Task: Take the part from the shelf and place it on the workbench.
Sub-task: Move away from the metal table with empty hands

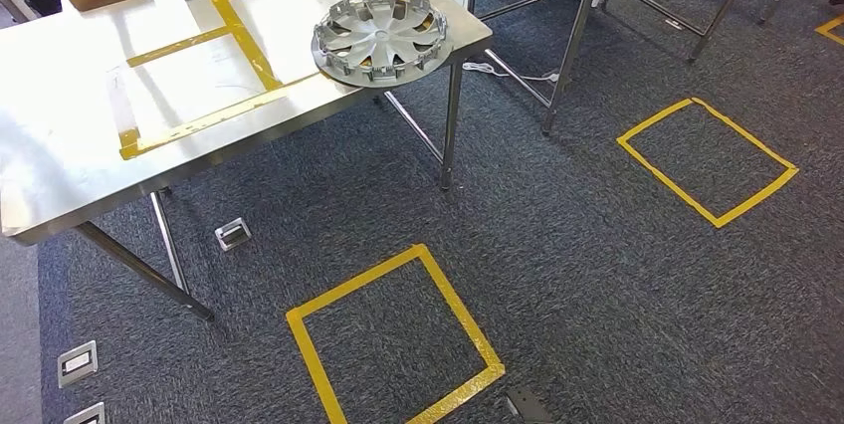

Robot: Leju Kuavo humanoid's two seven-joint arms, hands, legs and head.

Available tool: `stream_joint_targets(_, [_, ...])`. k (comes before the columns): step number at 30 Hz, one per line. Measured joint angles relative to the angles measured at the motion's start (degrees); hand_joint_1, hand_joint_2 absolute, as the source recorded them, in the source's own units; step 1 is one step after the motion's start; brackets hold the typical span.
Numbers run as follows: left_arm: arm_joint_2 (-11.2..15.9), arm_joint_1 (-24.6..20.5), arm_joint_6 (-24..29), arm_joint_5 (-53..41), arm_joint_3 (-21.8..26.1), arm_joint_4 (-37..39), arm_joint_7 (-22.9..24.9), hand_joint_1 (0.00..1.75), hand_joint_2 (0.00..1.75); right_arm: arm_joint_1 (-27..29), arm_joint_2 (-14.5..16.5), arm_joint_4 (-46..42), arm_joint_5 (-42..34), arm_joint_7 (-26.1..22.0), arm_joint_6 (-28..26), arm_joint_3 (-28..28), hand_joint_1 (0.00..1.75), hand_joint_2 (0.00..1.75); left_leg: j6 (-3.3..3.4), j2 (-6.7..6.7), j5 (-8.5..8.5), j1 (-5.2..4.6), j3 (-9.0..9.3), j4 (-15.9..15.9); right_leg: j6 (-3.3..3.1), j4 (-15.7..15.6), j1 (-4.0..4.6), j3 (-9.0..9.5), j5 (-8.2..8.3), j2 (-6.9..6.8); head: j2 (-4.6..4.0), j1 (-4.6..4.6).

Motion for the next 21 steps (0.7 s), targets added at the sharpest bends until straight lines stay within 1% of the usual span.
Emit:
stream_joint_targets(1, [0.0,0.0,-0.1,0.0,-0.1,0.0,0.0,0.0,1.75,-0.2,0.4,1.8,-0.3,0.4,0.3,0.5,0.0,1.75,-0.12,0.0,-1.84,0.04,-1.59,3.9,-0.14,0.0,0.04,-0.06,0.02,-0.03,0.0,-0.13])
stream_joint_targets(2, [0.0,0.1,-0.1,-0.1,-0.2,0.0,0.1,0.0,1.75,-0.2,0.8,3.4,-0.8,0.5,0.4,0.9,0.0,1.75,-0.26,0.0,-2.88,0.11,-2.83,6.9,-0.26,0.1,0.06,-0.11,-0.02,-0.05,0.0,-0.16])
stream_joint_targets(3, [0.0,0.1,-0.2,0.0,-0.2,0.0,0.1,0.0,1.75,-0.2,1.1,4.6,-1.2,0.5,0.3,1.1,0.0,1.75,-0.49,0.0,-2.86,0.24,-3.28,8.3,-0.35,0.1,0.06,-0.15,-0.06,-0.06,0.0,-0.18])
stream_joint_targets(4, [0.0,0.2,-0.2,0.1,-0.2,0.0,0.2,0.0,1.75,-0.2,1.6,5.6,-1.7,0.3,-0.3,1.3,0.0,1.75,-0.8,0.01,-1.73,0.45,-2.69,7.3,-0.4,0.2,0.02,-0.18,-0.12,-0.02,0.0,-0.17])
stream_joint_targets(5, [0.1,0.2,-0.2,0.3,-0.2,0.0,0.2,0.0,1.75,-0.3,2.0,6.5,-2.2,0.0,-1.3,1.4,0.0,1.75,-1.24,0.01,0.21,0.78,-1.07,4.3,-0.4,0.4,-0.06,-0.19,-0.21,0.07,0.0,-0.18])
stream_joint_targets(6, [0.1,0.2,-0.2,0.5,-0.2,0.0,0.3,0.0,1.75,-0.4,2.4,7.4,-2.4,-0.4,-2.5,1.5,0.0,1.75,-1.8,-0.02,2.02,1.22,1.01,0.4,-0.23,0.7,-0.05,-0.22,-0.33,0.2,0.0,-0.25])
stream_joint_targets(7, [0.1,0.2,-0.2,0.7,-0.3,-0.1,0.3,0.0,1.75,-0.5,2.8,8.3,-2.6,-0.9,-3.7,1.6,0.0,1.75,-2.26,-0.15,3.01,1.56,2.84,-3.3,0.03,1.2,0.07,-0.34,-0.56,0.36,0.0,-0.5])
stream_joint_targets(8, [0.0,0.1,-0.2,0.9,-0.3,-0.1,0.3,0.0,1.75,-0.6,3.0,9.1,-2.7,-1.5,-4.6,1.7,0.0,1.75,-2.06,-0.22,3.39,1.77,4.04,-5.7,0.29,1.6,0.25,-0.45,-0.75,0.51,0.0,-0.61])
stream_joint_targets(9, [0.0,0.2,-0.1,1.0,-0.3,-0.1,0.2,0.0,1.75,-0.7,3.1,9.8,-2.7,-2.2,-5.3,1.9,0.0,1.75,-1.88,-0.3,3.24,1.85,4.56,-6.7,0.51,1.9,0.44,-0.54,-0.91,0.61,0.0,-0.67])
stream_joint_targets(10, [-0.1,0.2,0.0,1.1,-0.3,-0.2,0.1,0.0,1.75,-0.7,3.2,10.4,-2.8,-2.8,-5.6,2.0,0.0,1.75,-1.42,-0.35,3.0,1.74,4.61,-6.8,0.67,2.1,0.54,-0.59,-0.99,0.67,0.0,-0.65])
stream_joint_targets(11, [0.0,0.3,0.0,1.1,-0.3,-0.2,0.0,0.0,1.31,-0.7,3.2,10.9,-2.8,-3.3,-5.7,2.2,0.0,1.31,-0.93,-0.3,3.06,1.65,4.56,-6.7,0.77,2.0,0.51,-0.53,-0.93,0.69,0.0,-0.46])
stream_joint_targets(12, [0.0,0.3,0.0,1.1,-0.3,-0.2,-0.1,0.0,0.87,-0.8,3.3,11.3,-2.9,-3.5,-5.5,2.4,0.0,0.87,-0.98,-0.3,3.1,1.57,4.58,-6.6,0.87,1.9,0.44,-0.48,-0.87,0.7,0.0,-0.41])
stream_joint_targets(14, [0.0,0.3,-0.1,1.0,-0.3,-0.2,-0.2,0.0,0.0,-0.9,3.3,12.1,-3.0,-3.6,-5.0,2.7,0.0,0.0,-0.78,-0.31,3.09,1.44,4.62,-6.6,1.1,1.7,0.31,-0.39,-0.75,0.71,0.0,-0.39])
stream_joint_targets(17, [0.0,0.3,-0.3,1.0,-0.4,-0.2,-0.5,0.0,0.0,-1.1,3.4,13.0,-3.5,-3.9,-4.7,3.3,0.0,0.0,-0.61,-0.31,3.04,1.32,4.63,-6.6,1.34,1.5,0.18,-0.33,-0.72,0.72,0.0,-0.4])
stream_joint_targets(21, [0.1,0.2,-0.3,1.0,-0.4,-0.2,-0.8,0.0,0.0,-1.2,3.4,13.8,-3.8,-4.1,-4.7,3.8,0.0,0.0,-0.44,-0.31,2.95,1.25,4.65,-6.6,1.46,1.4,0.11,-0.32,-0.78,0.72,0.0,-0.41])
